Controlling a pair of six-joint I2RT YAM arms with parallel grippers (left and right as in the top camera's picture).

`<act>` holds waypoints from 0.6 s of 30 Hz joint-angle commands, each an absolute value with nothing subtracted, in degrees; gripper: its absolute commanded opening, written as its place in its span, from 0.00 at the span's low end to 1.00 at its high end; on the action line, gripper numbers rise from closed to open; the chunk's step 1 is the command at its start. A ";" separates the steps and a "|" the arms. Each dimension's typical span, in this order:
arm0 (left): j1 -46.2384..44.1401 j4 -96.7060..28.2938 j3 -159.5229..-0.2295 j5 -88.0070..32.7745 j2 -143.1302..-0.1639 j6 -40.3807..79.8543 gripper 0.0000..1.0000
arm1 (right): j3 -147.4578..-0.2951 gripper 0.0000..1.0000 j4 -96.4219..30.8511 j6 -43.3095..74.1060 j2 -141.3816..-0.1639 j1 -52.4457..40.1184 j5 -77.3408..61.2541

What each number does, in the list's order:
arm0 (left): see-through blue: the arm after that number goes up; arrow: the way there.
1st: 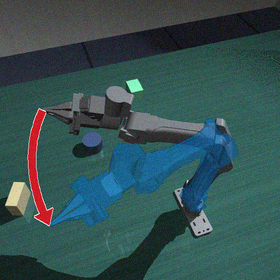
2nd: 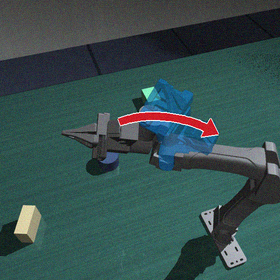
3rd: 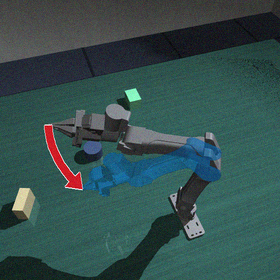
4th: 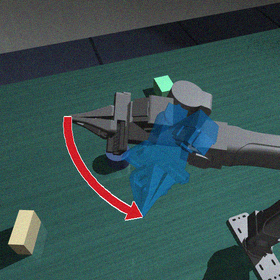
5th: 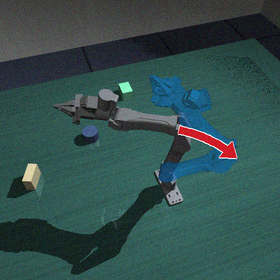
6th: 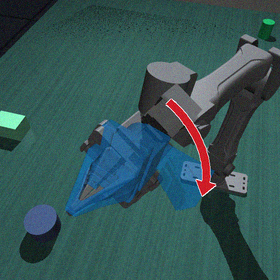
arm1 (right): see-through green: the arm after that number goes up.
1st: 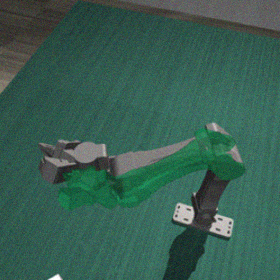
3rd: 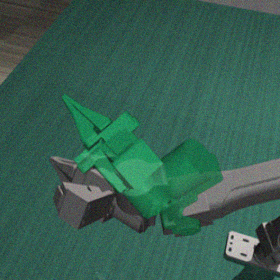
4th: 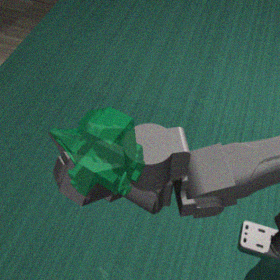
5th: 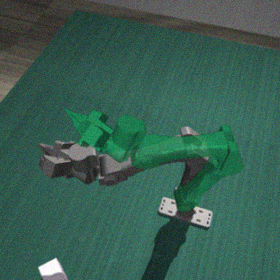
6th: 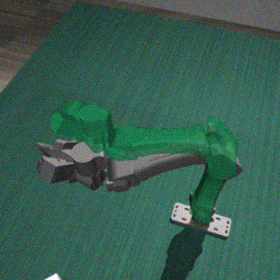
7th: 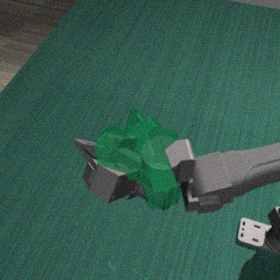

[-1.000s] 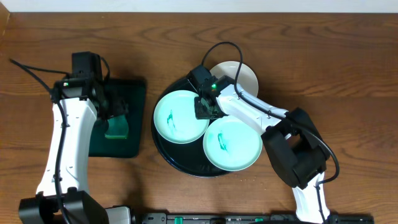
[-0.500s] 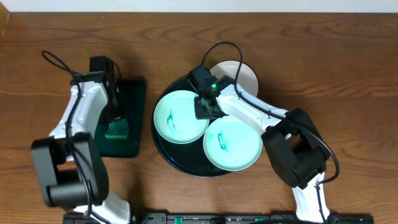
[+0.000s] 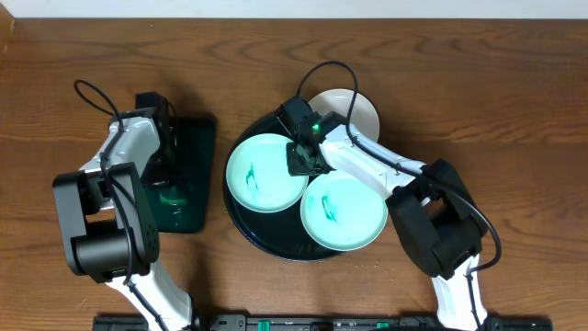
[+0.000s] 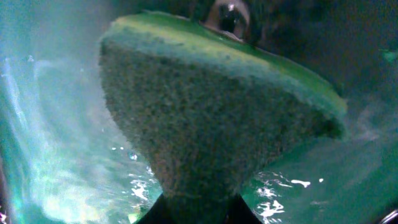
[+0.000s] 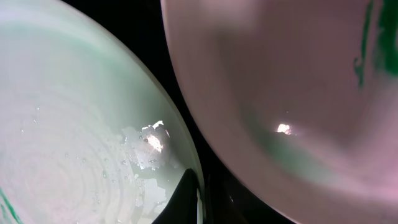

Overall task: Clean dirty plates on tray and stack at the side
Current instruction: 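Grasp the green sponge from the dark green dish with the left gripper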

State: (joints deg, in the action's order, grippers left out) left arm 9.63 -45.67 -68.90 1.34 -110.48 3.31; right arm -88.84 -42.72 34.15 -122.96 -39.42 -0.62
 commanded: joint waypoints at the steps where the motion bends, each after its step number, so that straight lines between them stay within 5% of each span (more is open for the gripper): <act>1: 9.69 -44.69 -68.58 -1.52 -112.07 3.27 0.07 | -88.09 0.01 -41.54 34.00 -123.90 -39.79 -1.34; 18: 9.41 -50.96 -73.38 -6.46 -96.33 13.47 0.07 | -88.12 0.01 -40.91 32.05 -123.90 -39.57 -3.53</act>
